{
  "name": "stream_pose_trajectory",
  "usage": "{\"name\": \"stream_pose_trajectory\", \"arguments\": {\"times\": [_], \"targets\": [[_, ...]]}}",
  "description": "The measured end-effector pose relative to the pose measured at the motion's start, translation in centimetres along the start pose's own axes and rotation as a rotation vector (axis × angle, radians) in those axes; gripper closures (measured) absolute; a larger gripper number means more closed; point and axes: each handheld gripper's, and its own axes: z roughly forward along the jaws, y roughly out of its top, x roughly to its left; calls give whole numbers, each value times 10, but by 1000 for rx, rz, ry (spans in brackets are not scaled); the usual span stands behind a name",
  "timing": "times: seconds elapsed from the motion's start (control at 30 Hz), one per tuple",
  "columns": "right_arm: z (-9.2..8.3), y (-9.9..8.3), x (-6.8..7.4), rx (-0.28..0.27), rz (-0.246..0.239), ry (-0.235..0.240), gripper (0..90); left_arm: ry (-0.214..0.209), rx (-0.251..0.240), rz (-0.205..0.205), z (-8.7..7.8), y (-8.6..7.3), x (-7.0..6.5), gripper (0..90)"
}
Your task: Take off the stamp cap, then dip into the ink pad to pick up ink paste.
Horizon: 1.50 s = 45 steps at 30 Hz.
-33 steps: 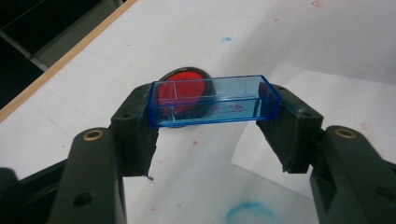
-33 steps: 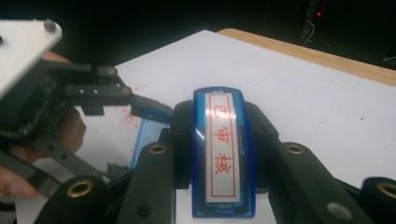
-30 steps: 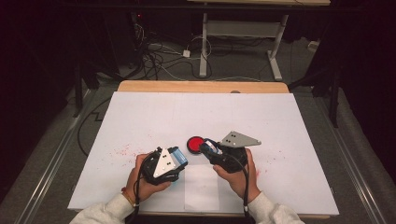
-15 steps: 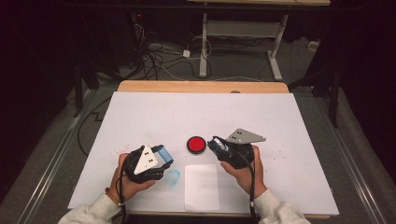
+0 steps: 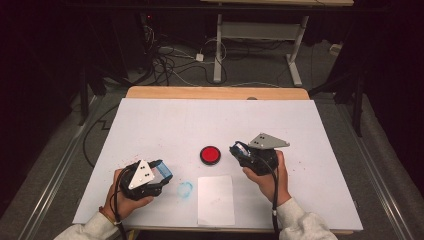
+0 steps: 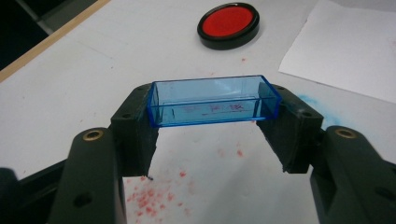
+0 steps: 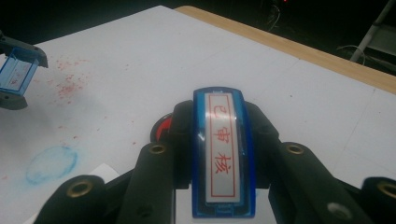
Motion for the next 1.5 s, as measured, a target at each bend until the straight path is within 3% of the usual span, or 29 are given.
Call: {"name": "stream_pose_trajectory", "arguments": {"times": [0.3, 0.73, 0.93, 1.2, 1.5], "targets": [[4, 6, -4, 15, 5, 8, 698, 1, 2, -19, -12, -9, 2, 390], [14, 28, -5, 31, -58, 19, 698, -3, 20, -27, -15, -15, 2, 390], [21, 38, -6, 46, -62, 27, 698, -9, 27, -21, -13, -13, 1, 390], [36, 41, -9, 83, -59, 38, 698, -3, 30, -22, -10, -13, 3, 390], [56, 40, 0, 126, -66, 56, 698, -20, 39, -9, -5, -10, 0, 390]]}}
